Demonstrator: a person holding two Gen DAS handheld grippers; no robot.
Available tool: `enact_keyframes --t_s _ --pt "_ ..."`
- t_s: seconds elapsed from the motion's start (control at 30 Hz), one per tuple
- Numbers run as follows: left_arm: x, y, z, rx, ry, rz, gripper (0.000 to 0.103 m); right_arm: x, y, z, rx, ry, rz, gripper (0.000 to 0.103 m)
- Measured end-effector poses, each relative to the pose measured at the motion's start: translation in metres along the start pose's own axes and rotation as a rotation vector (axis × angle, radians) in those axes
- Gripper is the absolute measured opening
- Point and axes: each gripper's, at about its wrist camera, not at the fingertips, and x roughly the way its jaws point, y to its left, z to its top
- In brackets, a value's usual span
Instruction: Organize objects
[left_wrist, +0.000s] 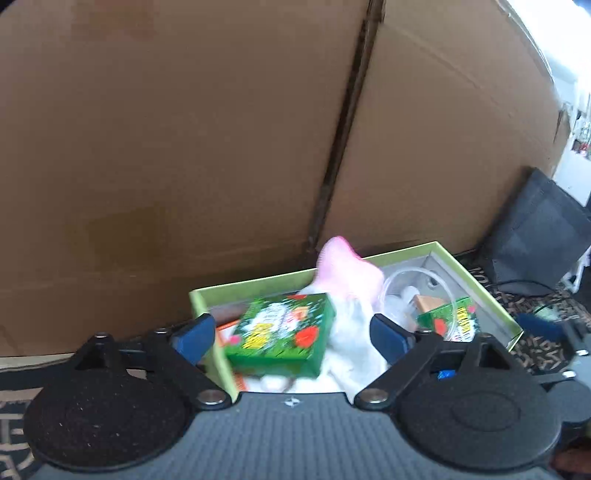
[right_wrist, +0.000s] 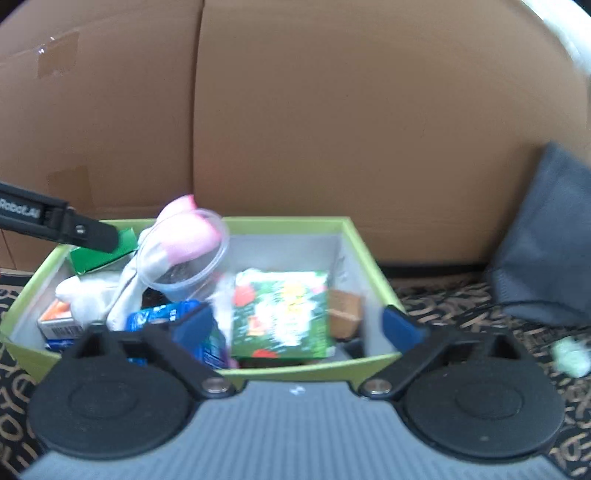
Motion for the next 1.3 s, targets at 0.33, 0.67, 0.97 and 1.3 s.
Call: enact_keyframes --t_s 0.33,0.67,0.97,1.3 --pt "-0.102 -0.009 -0.046 -0.003 -0.152 0.061 0.101 -0.1 0.006 -0.007 0.001 -0.074 0.062 0.103" --pt "-0.149 -0.025 -0.088 -0.078 -0.108 0.097 0.103 -0.171 0.001 -0.034 0.022 -0.08 0.075 0.103" --pt "-0.154 -0.05 -0.113 0.025 -0.057 0.197 0.103 -0.167 0.004 -0.057 0.059 -0.023 0.055 0.103" --pt "-0.151 -0.056 -0.119 0.048 -0.036 0.221 0.103 -0.165 0.006 -0.06 0.059 -0.018 0.066 0.103"
